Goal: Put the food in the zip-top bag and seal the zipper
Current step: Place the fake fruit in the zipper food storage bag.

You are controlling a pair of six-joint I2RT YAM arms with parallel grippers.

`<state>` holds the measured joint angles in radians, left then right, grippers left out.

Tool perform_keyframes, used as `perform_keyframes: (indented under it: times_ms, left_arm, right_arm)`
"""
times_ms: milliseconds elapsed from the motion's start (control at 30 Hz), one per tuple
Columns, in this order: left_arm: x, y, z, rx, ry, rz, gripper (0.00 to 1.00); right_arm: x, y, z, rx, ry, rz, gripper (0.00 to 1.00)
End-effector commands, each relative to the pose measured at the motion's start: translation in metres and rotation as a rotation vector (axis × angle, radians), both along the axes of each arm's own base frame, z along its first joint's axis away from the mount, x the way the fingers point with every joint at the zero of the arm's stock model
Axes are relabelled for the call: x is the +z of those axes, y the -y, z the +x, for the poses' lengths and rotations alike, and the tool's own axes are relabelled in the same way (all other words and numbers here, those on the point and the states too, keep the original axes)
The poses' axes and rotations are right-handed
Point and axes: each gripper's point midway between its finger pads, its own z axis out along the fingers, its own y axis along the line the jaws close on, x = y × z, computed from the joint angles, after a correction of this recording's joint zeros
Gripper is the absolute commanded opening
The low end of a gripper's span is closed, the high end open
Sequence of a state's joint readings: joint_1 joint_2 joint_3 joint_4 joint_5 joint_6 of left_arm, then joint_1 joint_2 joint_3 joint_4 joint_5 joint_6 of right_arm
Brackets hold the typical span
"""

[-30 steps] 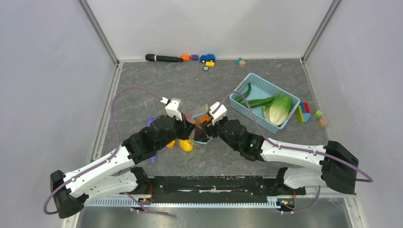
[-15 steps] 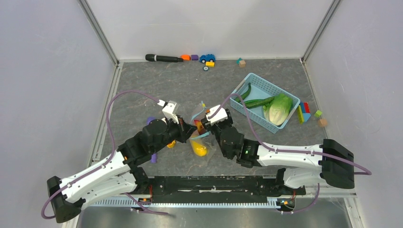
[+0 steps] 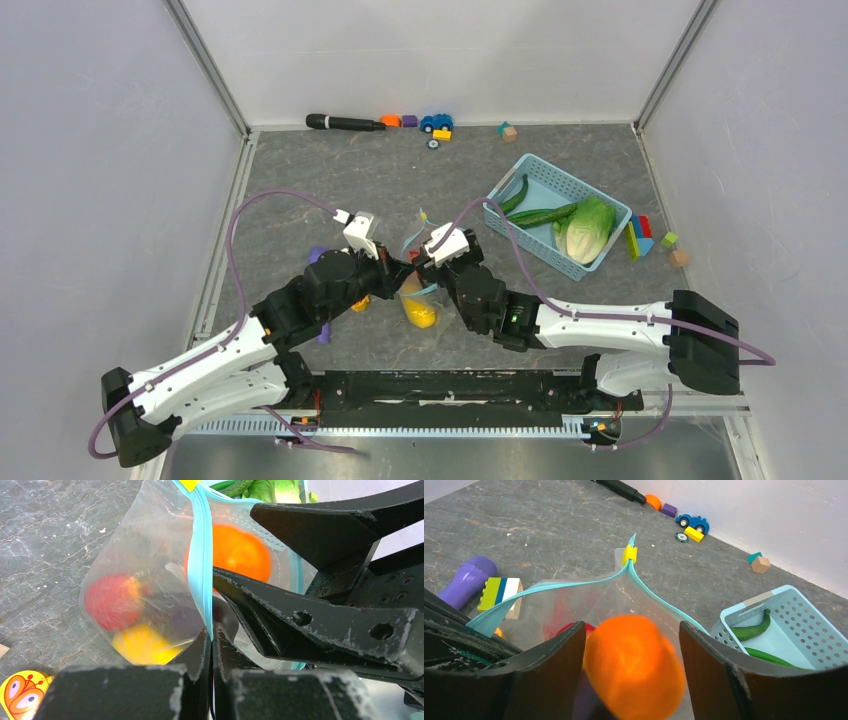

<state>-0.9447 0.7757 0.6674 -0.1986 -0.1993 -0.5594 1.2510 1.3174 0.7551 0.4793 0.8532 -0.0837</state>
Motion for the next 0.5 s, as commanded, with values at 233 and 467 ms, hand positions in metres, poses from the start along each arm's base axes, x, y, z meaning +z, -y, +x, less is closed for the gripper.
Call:
perform_keyframes:
  times_ms: [233,467]
  left_arm:
    - [0.014,-0.001,0.006,0.032,0.04,-0.036,0.02]
    - [0.014,-0.001,0.007,0.034,0.04,-0.034,0.02]
  right_arm:
    - [0.025,-0.015,-0.013,0.117,-0.04,0.092,0.98]
    - [0.026,-0.014,-0.03,0.241,-0.134,0.031,0.98]
